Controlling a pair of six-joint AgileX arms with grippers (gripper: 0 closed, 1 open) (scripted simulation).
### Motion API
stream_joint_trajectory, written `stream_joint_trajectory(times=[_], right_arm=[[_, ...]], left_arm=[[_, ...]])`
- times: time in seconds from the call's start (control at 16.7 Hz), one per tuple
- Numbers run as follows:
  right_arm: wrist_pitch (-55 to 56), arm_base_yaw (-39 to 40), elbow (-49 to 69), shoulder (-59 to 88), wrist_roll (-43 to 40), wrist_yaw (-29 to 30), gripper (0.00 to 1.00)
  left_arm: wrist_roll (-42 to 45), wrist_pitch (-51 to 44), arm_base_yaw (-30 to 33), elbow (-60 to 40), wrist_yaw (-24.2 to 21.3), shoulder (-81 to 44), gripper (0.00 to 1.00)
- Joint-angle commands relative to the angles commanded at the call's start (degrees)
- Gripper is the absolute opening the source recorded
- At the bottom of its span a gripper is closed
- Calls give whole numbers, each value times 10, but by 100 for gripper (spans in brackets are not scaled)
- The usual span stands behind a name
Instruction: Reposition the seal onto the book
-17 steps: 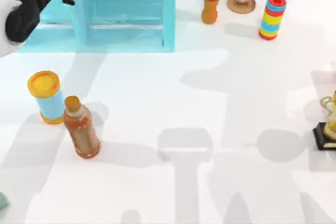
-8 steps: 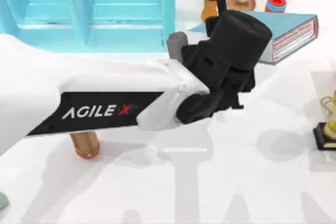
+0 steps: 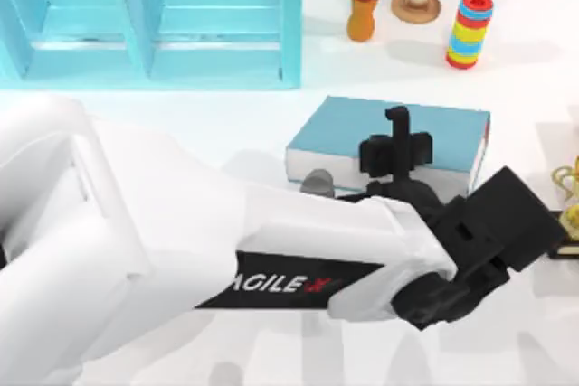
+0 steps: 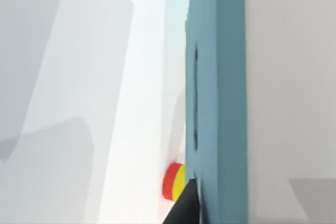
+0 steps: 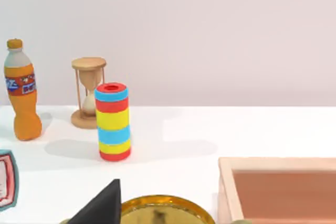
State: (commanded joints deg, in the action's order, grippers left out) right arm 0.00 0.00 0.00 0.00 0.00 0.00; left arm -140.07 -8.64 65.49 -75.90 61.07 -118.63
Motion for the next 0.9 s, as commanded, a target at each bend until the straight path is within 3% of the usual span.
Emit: stream_joint_trajectory(times=[0.18, 0.36, 0.9], right_arm=[[0, 0, 0, 0, 0, 0, 100], [0, 0, 0, 0, 0, 0, 100], [0, 0, 0, 0, 0, 0, 100]], left_arm=[[-38, -53, 24, -7, 75, -13, 0], [-62, -83, 40, -14, 117, -22, 0], [-75, -98, 44, -15, 120, -23, 0]])
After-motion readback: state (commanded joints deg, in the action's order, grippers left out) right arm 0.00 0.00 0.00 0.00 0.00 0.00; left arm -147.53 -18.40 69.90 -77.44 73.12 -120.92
